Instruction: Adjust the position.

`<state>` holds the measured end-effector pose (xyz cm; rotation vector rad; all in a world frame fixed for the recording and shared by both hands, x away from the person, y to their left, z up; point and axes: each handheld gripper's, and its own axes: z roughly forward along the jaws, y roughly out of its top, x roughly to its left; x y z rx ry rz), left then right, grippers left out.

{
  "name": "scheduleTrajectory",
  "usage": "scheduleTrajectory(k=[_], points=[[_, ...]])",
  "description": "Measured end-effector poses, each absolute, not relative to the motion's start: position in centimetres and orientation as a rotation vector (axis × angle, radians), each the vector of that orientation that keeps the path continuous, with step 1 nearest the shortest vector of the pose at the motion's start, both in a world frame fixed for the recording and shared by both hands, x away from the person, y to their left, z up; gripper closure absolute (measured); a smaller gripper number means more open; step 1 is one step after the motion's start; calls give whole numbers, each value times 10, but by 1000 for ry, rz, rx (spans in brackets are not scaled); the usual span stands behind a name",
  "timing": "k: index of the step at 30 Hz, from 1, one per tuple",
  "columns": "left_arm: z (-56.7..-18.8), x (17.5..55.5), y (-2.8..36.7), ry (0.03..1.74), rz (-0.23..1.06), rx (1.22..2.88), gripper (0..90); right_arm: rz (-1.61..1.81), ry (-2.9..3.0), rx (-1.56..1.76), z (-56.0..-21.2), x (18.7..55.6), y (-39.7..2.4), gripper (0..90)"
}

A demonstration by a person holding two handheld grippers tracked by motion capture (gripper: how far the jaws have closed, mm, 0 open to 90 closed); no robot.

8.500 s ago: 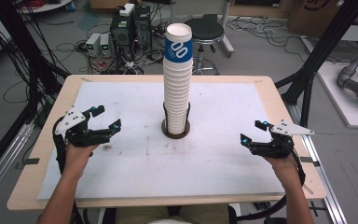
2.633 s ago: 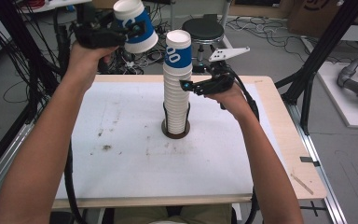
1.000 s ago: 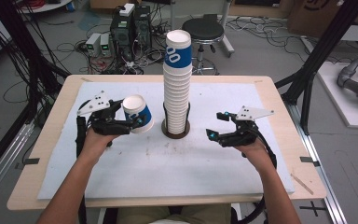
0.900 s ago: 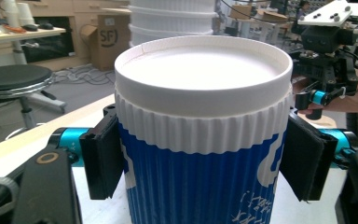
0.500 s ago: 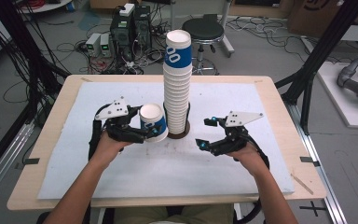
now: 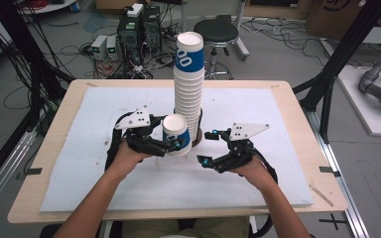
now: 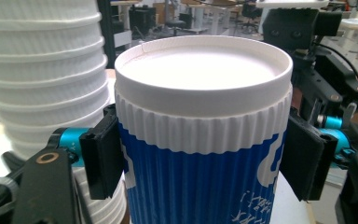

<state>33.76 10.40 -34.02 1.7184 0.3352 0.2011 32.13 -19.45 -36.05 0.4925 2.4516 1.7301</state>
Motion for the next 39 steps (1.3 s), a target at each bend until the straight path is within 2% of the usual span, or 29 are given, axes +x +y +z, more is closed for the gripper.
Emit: scheduleTrajectory(k=[27,31,36,39], points=[[-343,332,60,204,66,1722,259,1781,2477,428,-371,322,-176,159],[-343,332,60,204,62,1724,263,1793,2481,409,-371,324,-178,209],[-344,333,59,217,62,1735,261,1780,2495,413,-371,325,-178,228],[-344,332,57,233,88,1749,221,1757,2512,414,-371,325,-178,229]])
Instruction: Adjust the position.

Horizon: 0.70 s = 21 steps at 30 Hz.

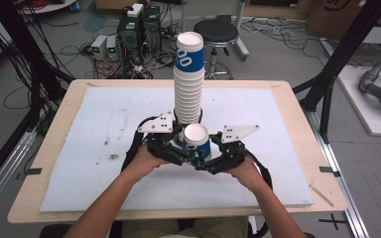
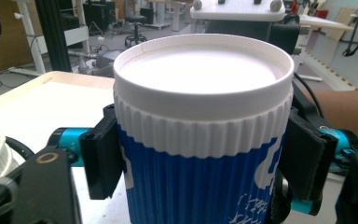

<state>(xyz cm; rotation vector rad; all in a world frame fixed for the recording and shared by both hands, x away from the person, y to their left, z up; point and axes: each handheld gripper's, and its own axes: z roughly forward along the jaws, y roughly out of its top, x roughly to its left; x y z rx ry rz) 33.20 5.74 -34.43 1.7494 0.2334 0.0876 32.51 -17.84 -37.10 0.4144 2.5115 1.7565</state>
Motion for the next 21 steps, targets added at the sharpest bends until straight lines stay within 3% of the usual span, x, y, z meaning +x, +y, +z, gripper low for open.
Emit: scheduleTrajectory(k=[2,21], points=[[-344,333,59,263,78,1756,145,1727,2528,411,-371,325,-179,232],[-340,332,59,180,-20,1962,146,1358,2763,208,-366,319,-170,239]])
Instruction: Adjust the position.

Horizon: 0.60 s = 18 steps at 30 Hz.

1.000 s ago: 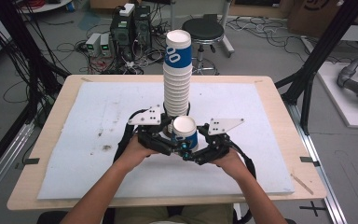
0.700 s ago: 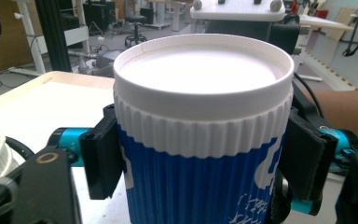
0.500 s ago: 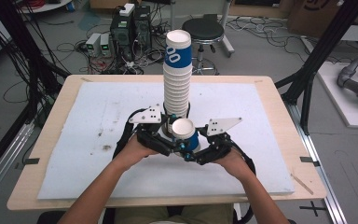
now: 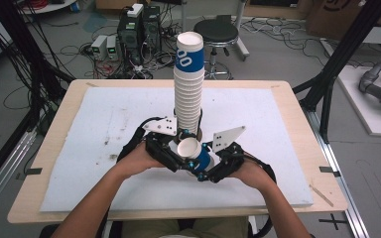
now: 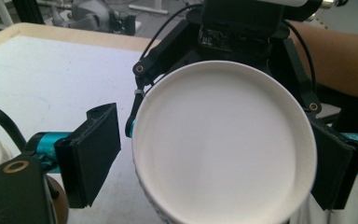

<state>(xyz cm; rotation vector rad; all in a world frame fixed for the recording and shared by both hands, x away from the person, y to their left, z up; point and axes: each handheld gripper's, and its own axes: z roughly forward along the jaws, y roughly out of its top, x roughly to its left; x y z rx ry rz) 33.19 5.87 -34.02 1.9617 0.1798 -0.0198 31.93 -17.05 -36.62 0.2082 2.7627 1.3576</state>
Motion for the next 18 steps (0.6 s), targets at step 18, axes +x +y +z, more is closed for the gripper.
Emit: scheduleTrajectory(k=[18], points=[[-341,334,62,94,-89,1952,291,1344,2779,170,-369,318,-169,201]])
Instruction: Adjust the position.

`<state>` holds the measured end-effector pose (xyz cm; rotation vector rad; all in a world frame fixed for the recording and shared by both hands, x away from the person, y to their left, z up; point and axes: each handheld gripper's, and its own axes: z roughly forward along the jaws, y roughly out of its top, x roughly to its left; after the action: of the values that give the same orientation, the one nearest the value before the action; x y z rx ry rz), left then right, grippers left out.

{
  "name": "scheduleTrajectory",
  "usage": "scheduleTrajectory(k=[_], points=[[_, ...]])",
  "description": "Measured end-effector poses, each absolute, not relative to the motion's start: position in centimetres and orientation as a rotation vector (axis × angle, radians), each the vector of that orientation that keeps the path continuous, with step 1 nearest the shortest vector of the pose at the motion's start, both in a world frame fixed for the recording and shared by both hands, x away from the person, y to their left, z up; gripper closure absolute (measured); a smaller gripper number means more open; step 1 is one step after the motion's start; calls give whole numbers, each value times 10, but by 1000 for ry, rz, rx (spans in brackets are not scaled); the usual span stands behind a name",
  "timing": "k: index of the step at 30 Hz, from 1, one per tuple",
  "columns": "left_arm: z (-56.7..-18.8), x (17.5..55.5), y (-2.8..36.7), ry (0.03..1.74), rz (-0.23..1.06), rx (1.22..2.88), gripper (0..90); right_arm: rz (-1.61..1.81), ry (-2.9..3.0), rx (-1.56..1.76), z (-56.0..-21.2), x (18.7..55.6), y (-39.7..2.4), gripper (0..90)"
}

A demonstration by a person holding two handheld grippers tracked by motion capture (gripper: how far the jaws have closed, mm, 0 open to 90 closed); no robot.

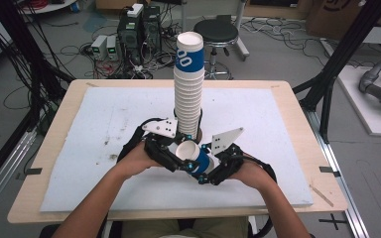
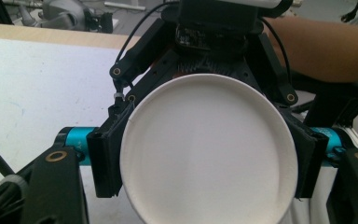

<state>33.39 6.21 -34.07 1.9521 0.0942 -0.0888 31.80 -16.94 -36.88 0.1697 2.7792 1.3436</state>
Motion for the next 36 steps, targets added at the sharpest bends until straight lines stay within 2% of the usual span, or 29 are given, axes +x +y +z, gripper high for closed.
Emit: scheduleTrajectory(k=[11,18,36], points=[[-345,342,87,183,-74,1794,291,1556,2628,312,-364,322,-188,143],[-348,344,97,224,-7,1726,291,1715,2529,398,-368,329,-204,133],[-351,338,83,158,-83,1658,291,1723,2543,294,-377,323,-185,139]])
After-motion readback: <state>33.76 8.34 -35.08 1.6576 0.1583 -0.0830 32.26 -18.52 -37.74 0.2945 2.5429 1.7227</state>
